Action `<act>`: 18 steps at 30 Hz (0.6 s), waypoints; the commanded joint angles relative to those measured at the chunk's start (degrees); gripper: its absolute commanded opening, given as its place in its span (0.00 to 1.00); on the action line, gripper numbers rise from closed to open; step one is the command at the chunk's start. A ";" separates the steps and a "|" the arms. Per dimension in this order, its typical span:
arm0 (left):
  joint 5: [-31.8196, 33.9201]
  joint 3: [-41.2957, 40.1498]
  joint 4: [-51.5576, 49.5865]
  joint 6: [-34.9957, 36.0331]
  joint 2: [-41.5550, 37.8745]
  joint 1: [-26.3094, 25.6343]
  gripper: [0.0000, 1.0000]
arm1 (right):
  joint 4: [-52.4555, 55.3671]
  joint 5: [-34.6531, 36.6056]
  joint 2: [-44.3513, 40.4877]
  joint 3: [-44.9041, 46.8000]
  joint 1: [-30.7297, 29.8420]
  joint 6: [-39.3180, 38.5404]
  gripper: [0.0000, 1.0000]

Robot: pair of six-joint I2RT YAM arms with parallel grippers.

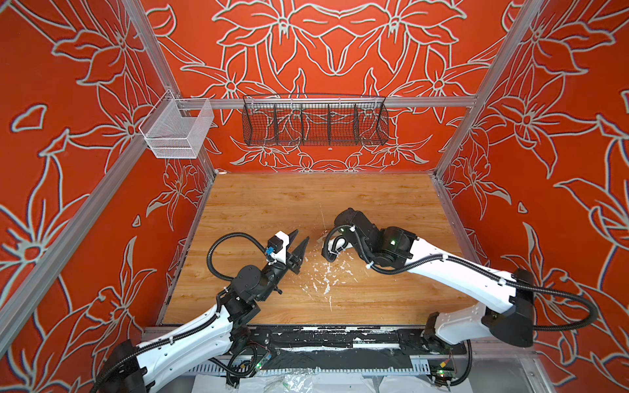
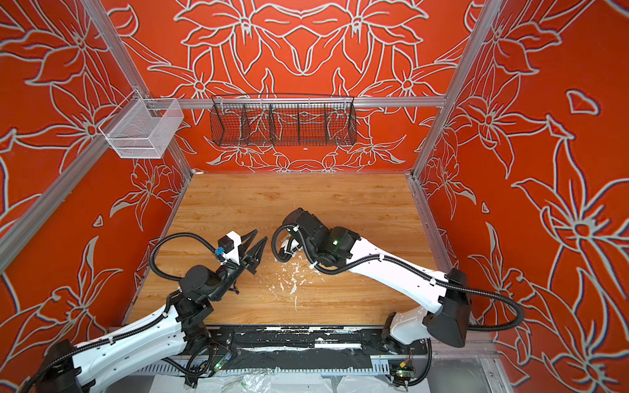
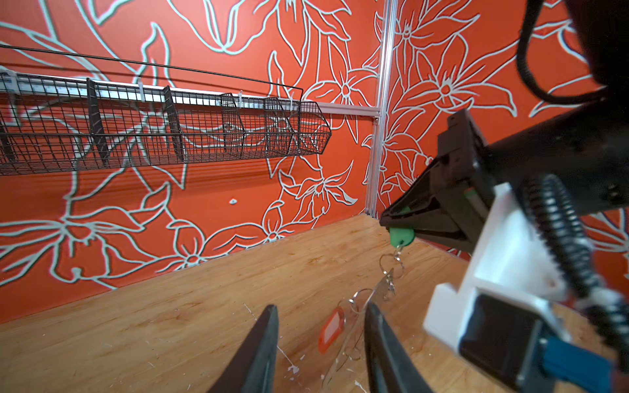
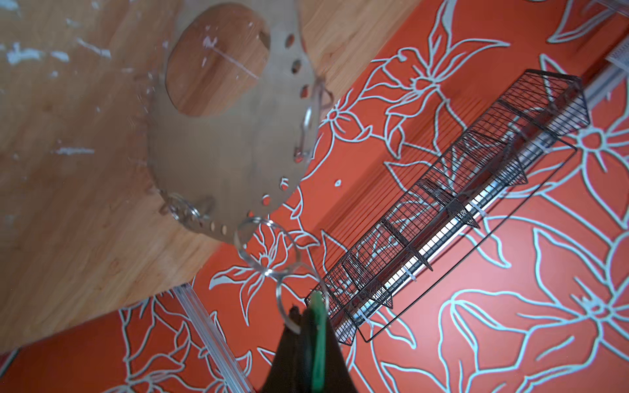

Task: Attach keys to a key ring
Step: Place the keyring at the center of the table.

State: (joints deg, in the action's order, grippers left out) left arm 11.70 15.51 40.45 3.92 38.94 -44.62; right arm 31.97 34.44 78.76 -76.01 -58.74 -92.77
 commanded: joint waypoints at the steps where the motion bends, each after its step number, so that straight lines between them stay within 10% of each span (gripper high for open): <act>1: 1.03 -0.74 2.05 -0.45 -1.13 0.31 0.42 | 2.37 -9.52 -5.61 -0.83 -1.24 9.16 0.00; 9: 1.39 -1.40 2.45 -0.93 -2.02 0.32 0.43 | -9.45 -30.16 -15.70 11.92 -1.23 19.49 0.00; 18: 1.57 -1.79 2.18 -1.02 -3.17 0.32 0.43 | -16.59 -24.75 -6.45 10.14 4.15 27.74 0.00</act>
State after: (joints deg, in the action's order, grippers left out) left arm 12.82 14.22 40.84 3.33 36.47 -44.62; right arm 22.11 9.80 71.18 -65.01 -57.10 -70.37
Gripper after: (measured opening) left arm 0.429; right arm 0.077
